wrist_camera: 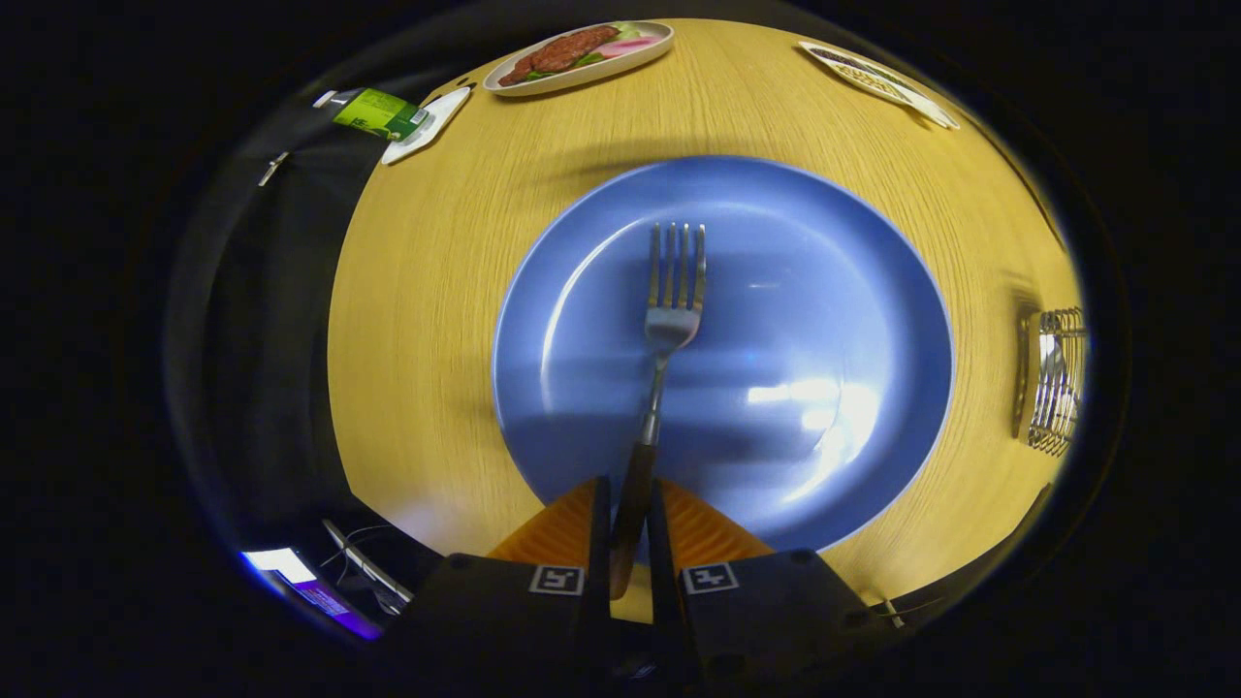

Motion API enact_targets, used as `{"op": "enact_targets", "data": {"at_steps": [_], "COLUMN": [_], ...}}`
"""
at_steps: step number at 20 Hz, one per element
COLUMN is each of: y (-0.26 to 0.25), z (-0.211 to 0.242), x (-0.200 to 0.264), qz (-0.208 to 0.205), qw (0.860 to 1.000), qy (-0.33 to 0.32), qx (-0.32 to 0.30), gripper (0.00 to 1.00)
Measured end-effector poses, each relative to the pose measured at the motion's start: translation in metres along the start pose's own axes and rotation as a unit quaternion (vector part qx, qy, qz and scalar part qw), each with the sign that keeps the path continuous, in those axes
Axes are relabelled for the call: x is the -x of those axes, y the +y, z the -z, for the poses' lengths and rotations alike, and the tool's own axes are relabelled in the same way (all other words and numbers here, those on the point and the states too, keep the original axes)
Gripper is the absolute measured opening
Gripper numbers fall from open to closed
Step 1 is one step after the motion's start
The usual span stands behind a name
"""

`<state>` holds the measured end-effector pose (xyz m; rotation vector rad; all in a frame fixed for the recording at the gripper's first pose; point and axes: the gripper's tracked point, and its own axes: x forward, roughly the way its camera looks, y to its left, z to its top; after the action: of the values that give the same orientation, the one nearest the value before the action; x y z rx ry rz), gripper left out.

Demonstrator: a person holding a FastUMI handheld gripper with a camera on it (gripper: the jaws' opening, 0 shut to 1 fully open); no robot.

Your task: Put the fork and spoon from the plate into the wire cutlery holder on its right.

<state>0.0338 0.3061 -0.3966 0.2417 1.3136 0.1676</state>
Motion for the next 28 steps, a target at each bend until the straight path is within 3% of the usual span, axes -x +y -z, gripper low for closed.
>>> {"op": "enact_targets", "data": {"at_steps": [3,7,15,24,28], "y": [0.001,-0.001,-0.025,-0.119,-0.174], "z": [0.0,-0.001,0.001,0.019,0.024], "x": [0.0,0.007,0.069,0.175,0.214], "qz": [-0.011,-0.021,-0.045,-0.04,-0.005], "qw": [1.0,0.999,0.995,0.992,0.992], "qy": [0.001,-0.019,-0.046,-0.059,-0.036], "qx": [-0.011,0.031,0.076,0.1,0.123], "gripper": [0.14,0.08,0.08,0.08,0.08]}}
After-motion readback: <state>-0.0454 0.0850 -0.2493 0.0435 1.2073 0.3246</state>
